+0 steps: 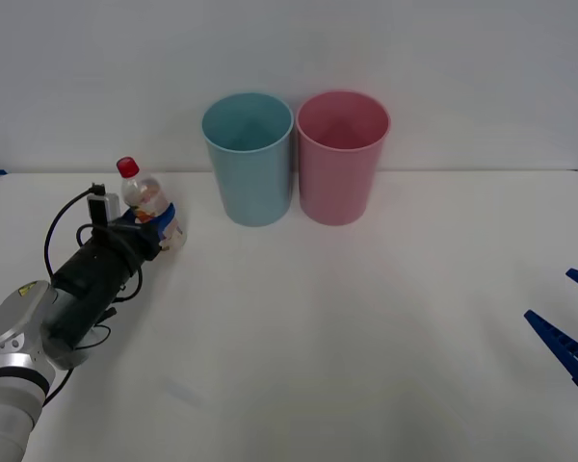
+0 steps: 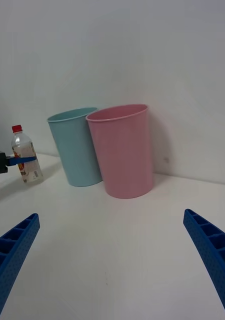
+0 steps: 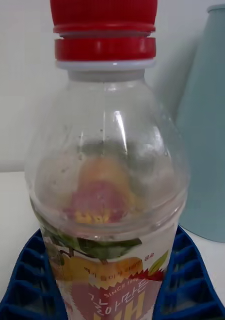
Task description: Grasp the object on the table and drop it into the matching bin: aluminum can to the light blue bin, PET bottle to the pink bin.
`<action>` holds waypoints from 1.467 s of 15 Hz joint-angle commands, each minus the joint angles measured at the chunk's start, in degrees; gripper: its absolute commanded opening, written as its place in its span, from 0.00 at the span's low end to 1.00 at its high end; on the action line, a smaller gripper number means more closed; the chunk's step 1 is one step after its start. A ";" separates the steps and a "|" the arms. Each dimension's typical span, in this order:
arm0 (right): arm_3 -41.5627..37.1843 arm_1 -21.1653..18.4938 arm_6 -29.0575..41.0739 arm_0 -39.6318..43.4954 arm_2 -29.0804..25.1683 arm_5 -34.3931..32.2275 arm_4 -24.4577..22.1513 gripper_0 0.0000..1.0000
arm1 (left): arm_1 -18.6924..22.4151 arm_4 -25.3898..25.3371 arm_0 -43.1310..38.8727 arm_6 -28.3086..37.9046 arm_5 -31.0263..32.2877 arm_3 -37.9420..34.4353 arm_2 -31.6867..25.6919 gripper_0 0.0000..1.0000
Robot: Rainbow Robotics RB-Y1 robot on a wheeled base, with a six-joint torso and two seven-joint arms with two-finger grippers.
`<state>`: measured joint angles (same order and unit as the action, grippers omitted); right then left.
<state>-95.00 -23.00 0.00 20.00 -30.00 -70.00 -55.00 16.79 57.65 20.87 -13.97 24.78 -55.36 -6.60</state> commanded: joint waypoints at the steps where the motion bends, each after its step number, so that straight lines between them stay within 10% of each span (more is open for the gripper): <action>1: 0.00 0.00 0.00 0.00 0.00 0.00 0.00 1.00 | 0.09 -0.61 -0.57 0.00 0.97 -0.10 -0.08 0.00; 10: 0.00 0.00 0.00 0.00 0.00 0.00 0.00 1.00 | 2.20 -3.33 -12.35 4.22 1.67 -18.03 -0.08 0.00; 22: 0.00 0.00 0.00 0.00 0.00 0.00 0.00 1.00 | 9.93 1.68 -16.83 35.60 2.02 -41.85 -1.84 0.00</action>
<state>-95.00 -23.00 0.00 20.00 -30.00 -70.00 -55.00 26.69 58.51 4.04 19.60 26.71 -95.84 -7.99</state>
